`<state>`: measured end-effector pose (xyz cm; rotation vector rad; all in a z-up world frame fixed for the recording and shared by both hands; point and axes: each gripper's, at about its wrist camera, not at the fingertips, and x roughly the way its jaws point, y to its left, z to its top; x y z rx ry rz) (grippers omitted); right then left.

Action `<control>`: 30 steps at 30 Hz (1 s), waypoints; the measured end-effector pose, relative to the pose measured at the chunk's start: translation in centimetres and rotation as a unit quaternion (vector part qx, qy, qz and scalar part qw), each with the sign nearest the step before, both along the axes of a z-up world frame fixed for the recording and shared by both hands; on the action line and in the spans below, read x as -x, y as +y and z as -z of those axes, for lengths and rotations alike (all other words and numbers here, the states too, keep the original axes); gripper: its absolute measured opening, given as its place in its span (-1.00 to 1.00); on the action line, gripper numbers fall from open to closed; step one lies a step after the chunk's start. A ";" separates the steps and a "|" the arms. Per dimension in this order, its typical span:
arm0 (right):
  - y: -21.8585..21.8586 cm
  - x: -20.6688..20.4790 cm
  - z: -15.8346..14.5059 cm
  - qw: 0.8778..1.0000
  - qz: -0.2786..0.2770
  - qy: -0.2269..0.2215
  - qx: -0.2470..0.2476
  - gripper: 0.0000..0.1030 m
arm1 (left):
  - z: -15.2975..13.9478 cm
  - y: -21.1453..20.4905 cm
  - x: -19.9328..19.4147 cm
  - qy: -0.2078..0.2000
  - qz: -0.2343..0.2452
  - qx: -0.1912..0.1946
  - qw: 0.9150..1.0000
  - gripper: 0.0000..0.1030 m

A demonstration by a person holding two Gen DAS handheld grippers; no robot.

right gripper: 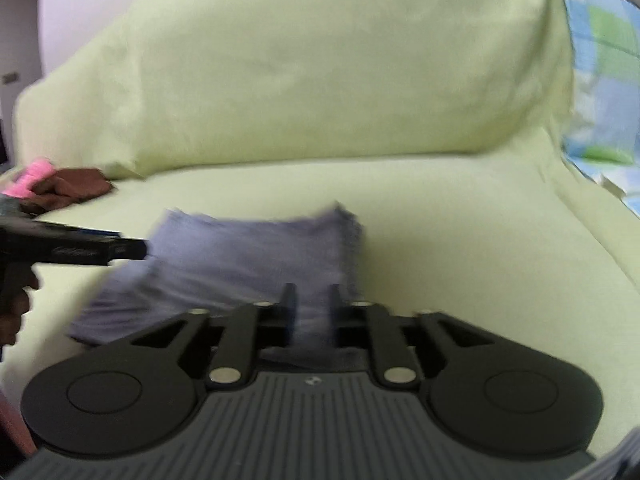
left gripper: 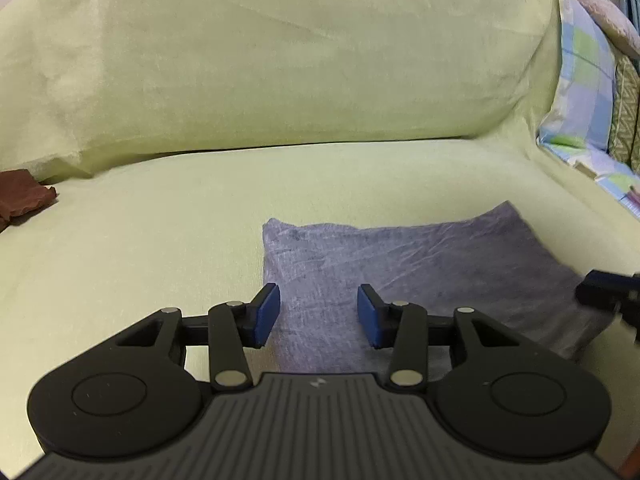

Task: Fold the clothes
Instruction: 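Release the folded shirt and withdraw both grippers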

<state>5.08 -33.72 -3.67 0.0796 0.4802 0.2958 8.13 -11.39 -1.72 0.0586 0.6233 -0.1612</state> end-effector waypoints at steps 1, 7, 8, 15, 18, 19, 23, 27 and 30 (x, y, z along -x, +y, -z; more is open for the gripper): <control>0.6 0.6 0.3 1.000 -0.006 -0.004 -0.001 -0.56 | -0.1 -0.5 0.9 -0.008 0.013 -0.005 1.000 -0.02; 2.8 2.1 2.4 0.998 -0.004 0.026 0.053 -0.56 | 2.3 -2.0 4.4 0.007 0.034 -0.052 0.998 0.07; 3.0 2.4 2.3 0.998 0.000 0.030 0.058 -0.55 | 2.5 -1.8 4.7 0.020 0.023 -0.059 0.998 0.08; 3.5 6.8 -3.3 0.999 0.027 -0.006 0.032 -0.09 | -1.2 -0.1 7.1 0.058 -0.067 -0.048 0.995 0.37; 3.1 8.7 -5.3 0.999 0.024 -0.022 0.010 0.00 | -3.0 -0.5 8.5 0.053 -0.086 -0.049 0.994 0.42; 3.1 9.4 -5.9 0.999 0.023 -0.028 0.015 0.02 | -3.6 -0.6 9.1 0.051 -0.096 -0.049 0.993 0.43; 2.6 11.3 -7.2 0.999 0.022 -0.025 0.027 0.12 | -4.8 -0.6 11.7 0.066 -0.116 -0.016 0.991 0.47; 2.1 13.1 -7.8 0.999 0.031 -0.018 0.041 0.48 | -4.9 -0.8 14.0 0.087 -0.123 0.002 0.989 0.47; 1.9 14.5 -8.0 0.998 0.040 -0.014 0.054 0.87 | -4.8 -1.3 15.4 0.102 -0.119 0.005 0.988 0.48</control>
